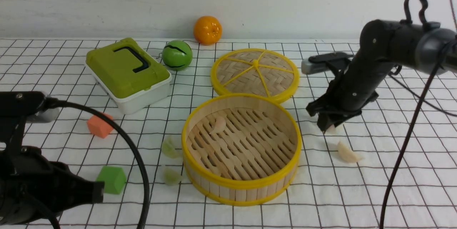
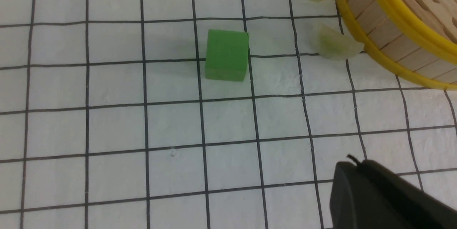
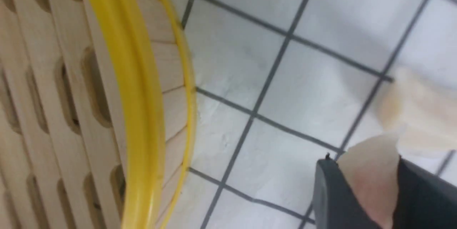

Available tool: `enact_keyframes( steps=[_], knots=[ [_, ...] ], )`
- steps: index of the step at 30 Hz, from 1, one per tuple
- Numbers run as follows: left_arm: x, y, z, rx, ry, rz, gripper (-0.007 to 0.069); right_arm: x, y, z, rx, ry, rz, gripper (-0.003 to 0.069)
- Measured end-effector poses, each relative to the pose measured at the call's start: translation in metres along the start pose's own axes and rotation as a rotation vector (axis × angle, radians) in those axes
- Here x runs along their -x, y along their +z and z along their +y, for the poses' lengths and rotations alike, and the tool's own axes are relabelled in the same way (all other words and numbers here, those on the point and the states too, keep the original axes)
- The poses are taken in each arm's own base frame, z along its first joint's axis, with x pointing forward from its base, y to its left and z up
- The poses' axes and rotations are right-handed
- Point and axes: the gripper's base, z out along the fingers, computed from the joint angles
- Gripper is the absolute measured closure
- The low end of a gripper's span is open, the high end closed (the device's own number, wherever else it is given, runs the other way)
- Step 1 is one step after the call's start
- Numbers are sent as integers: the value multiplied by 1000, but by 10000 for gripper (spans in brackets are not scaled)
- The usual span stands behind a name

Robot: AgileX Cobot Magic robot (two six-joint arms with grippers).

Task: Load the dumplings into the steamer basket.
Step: Use the right arm to put the dumpling into the steamer

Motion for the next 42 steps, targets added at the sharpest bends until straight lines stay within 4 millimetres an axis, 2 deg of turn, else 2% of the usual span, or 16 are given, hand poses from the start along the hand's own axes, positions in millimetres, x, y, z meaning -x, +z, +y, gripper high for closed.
enact_keyframes(
  steps=[1,2,3,5,7,8,9,12,14,15,16,17,19,22,36,42],
  knots=[
    [0,0,0,0,-4,0,637,3,-12,2,-2,4,-24,473],
    [0,0,0,0,-5,0,637,4,-13,2,-2,6,-24,473],
    [0,0,0,0,-8,0,637,9,-35,8,7,5,-71,473],
    [0,0,0,0,-13,1,637,13,-54,18,35,3,-108,473],
    [0,0,0,0,-23,1,636,15,-70,40,107,-3,-147,473],
    [0,0,0,0,-25,1,636,15,-71,45,118,-9,-151,473],
    [0,0,0,1,-32,1,636,16,-73,67,178,-21,-160,473],
    [0,0,0,1,-40,1,636,15,-60,112,263,-51,-156,473],
    [0,0,0,1,-40,1,635,13,-41,134,277,-64,-141,473],
    [0,0,0,1,-40,1,633,11,-25,148,269,-74,-128,473],
    [0,0,0,1,-40,1,631,10,-16,153,255,-69,-126,473],
    [0,0,0,1,-40,1,631,10,-14,154,250,-75,-122,473],
    [0,0,0,0,-40,0,628,8,10,156,191,-50,-110,473],
    [0,0,0,0,-43,0,625,8,26,151,134,-9,-107,473],
    [0,0,0,-3,-46,2,615,16,44,148,134,95,-181,470],
    [0,0,0,-3,-56,2,606,15,49,147,127,115,-173,401]
  ],
)
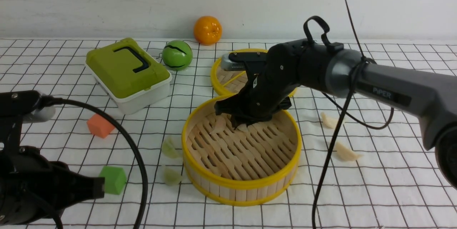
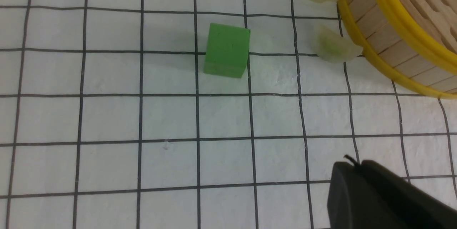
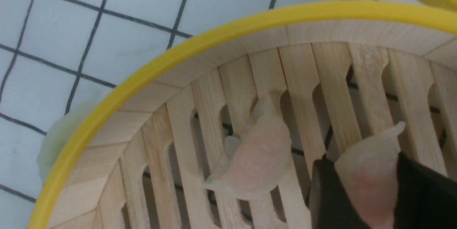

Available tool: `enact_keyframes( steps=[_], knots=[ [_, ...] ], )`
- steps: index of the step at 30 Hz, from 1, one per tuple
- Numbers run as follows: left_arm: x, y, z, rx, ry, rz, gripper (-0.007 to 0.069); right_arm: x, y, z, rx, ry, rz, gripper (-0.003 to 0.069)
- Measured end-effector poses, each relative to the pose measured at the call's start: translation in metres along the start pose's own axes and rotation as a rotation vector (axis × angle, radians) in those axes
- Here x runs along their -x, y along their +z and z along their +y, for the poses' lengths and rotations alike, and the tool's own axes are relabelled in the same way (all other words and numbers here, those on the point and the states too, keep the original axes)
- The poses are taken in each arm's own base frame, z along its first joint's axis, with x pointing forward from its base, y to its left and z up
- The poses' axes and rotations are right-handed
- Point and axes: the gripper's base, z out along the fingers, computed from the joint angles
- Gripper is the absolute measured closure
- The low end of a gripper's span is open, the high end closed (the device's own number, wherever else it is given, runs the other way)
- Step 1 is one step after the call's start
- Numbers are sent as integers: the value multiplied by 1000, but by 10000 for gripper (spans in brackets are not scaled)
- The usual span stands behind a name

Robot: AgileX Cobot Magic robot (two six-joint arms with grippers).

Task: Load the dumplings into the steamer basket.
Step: Use the right arm to put the dumpling into the steamer, then use the left arm to grab a dumpling

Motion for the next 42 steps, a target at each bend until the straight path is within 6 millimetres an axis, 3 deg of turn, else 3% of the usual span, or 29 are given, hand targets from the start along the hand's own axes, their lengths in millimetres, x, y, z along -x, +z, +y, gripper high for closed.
enact_keyframes(
  steps=[9,14,18,19,24,25,26,27,28,29,31,35,41,42],
  knots=[
    [0,0,0,-1,-8,1,601,-3,-1,-1,-8,0,33,246],
    [0,0,0,-2,-8,1,595,2,-19,4,2,-3,23,202],
    [0,0,0,-2,-11,1,594,12,-73,15,22,-42,-33,198],
    [0,0,0,-2,-12,2,594,13,-76,15,22,-46,-34,198],
    [0,0,-2,-18,-22,-4,589,19,-173,21,-36,-240,-155,197],
    [1,0,-2,-21,-22,-7,589,17,-196,19,-80,-288,-165,197],
    [1,0,-2,-21,-22,-8,589,16,-204,19,-92,-299,-177,197],
    [1,0,-2,-24,-22,-11,589,11,-231,13,-169,-338,-170,197],
    [1,0,-2,-25,-22,-13,589,10,-234,12,-179,-342,-169,197],
    [2,0,-3,-32,-24,-20,589,3,-258,2,-293,-365,-139,197],
    [3,0,-4,-40,-26,-27,589,-1,-270,-7,-371,-362,-120,197],
    [4,0,-5,-54,-32,-39,589,-13,-269,-27,-419,-314,-55,202],
    [3,8,-10,-80,-69,-7,587,-80,-207,-45,-256,-290,301,265],
    [4,9,-10,-81,-71,-5,587,-83,-205,-45,-250,-296,314,270]
  ],
)
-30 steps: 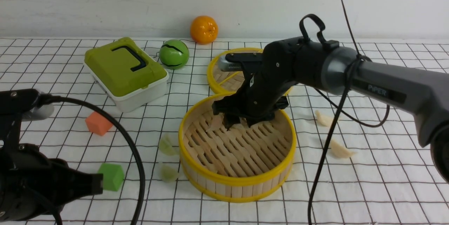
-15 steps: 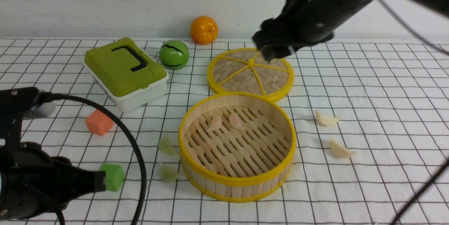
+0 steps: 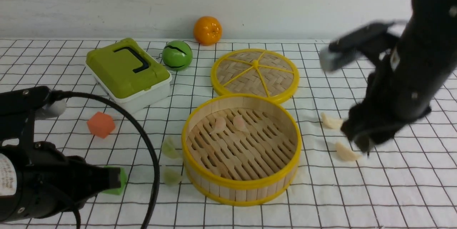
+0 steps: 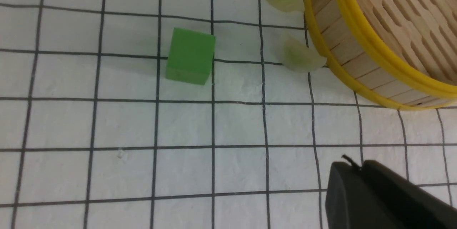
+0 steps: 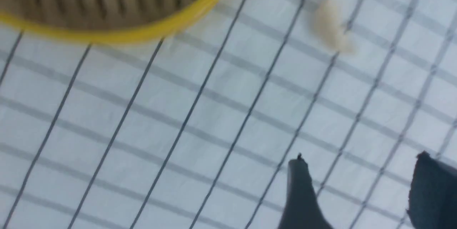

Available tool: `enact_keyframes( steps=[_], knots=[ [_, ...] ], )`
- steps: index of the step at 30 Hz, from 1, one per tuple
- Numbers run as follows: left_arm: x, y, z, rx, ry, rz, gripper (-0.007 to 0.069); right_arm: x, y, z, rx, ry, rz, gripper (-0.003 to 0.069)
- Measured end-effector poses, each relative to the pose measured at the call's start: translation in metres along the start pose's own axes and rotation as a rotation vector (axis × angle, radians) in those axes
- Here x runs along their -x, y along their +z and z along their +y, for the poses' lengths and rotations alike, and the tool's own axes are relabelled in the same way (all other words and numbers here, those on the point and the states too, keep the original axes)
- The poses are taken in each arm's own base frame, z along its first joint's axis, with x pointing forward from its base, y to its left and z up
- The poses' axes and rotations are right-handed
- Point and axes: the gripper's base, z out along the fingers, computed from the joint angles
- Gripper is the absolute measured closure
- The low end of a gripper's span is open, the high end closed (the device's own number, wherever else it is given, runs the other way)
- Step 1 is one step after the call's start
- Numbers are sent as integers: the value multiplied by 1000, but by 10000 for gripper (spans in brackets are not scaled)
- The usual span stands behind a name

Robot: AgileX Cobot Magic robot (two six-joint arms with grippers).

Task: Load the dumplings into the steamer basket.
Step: Use the left arm to grab a dumpling

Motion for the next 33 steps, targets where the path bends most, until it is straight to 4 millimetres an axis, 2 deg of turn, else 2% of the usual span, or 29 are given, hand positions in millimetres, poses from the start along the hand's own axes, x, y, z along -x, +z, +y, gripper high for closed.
enact_keyframes(
  steps=[1,2,4,6,7,14,19,20,22,26,30,33],
  knots=[
    [2,4,-3,-22,-15,-7,587,-16,23,6,52,-26,96,294],
    [2,4,-3,-21,-14,-5,587,-18,26,6,53,-37,106,300],
    [7,17,-9,-54,-25,-26,587,-41,52,12,109,-85,218,340],
    [10,23,-12,-49,-25,-15,587,-47,59,13,123,-103,246,355],
    [17,33,-17,-37,-30,12,587,-55,66,15,139,-129,277,378],
    [62,83,-48,45,-27,128,585,-59,65,15,144,-163,254,430],
    [82,116,-59,90,-19,173,571,-54,65,15,138,-160,195,428],
    [88,129,-58,112,-29,190,557,-50,66,15,135,-158,158,426],
    [97,139,-49,133,-66,190,540,-48,67,15,132,-156,129,423],
    [113,149,-22,138,-180,169,519,-47,67,15,131,-157,123,421],
    [116,160,-13,112,-221,172,501,-46,67,15,132,-156,109,420],
    [113,176,-11,105,-242,181,447,-46,67,15,134,-158,108,421]
  ],
)
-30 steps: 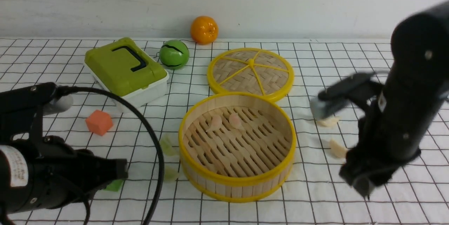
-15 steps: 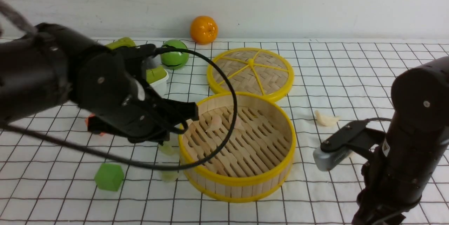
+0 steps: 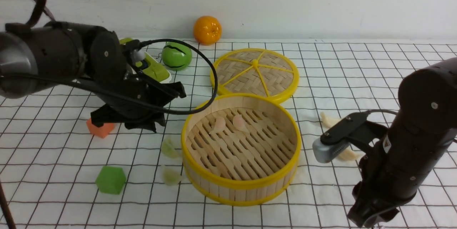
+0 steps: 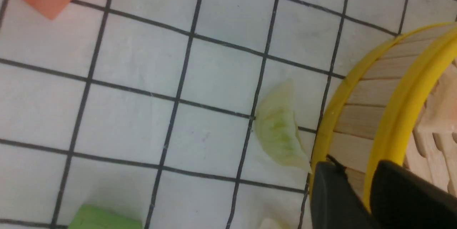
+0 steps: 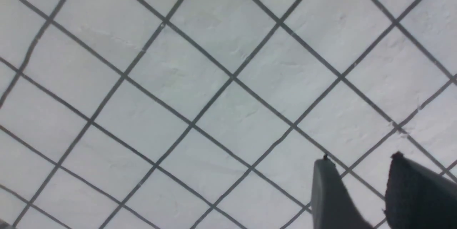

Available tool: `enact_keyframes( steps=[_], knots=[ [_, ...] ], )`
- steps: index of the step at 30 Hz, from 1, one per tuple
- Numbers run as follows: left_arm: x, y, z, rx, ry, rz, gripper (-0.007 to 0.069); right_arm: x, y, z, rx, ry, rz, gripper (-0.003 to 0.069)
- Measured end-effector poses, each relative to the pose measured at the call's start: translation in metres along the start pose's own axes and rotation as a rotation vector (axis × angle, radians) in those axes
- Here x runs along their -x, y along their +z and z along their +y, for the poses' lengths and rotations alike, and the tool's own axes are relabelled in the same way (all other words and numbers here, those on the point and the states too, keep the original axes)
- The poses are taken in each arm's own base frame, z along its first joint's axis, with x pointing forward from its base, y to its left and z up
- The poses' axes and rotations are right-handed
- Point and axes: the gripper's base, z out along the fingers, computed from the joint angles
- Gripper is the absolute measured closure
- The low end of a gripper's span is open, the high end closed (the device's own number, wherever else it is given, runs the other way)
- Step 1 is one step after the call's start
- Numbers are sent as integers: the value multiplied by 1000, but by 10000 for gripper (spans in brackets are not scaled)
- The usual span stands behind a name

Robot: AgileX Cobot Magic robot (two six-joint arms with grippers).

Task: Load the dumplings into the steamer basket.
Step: Use the left arm to grab a dumpling

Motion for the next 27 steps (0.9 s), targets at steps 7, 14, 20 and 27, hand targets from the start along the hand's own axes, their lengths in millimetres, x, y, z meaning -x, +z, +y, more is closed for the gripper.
enact_keyframes(
  steps=[7,14,20,27],
  knots=[
    [-4,34,5,24,-12,27,288,1,0,2,18,11,-7,419],
    [-4,47,6,29,-21,15,276,1,0,2,18,11,-10,419],
    [-5,56,9,47,-28,27,276,1,0,2,17,12,-16,419],
    [-9,66,12,65,-31,51,302,2,0,2,17,11,-17,419]
  ],
)
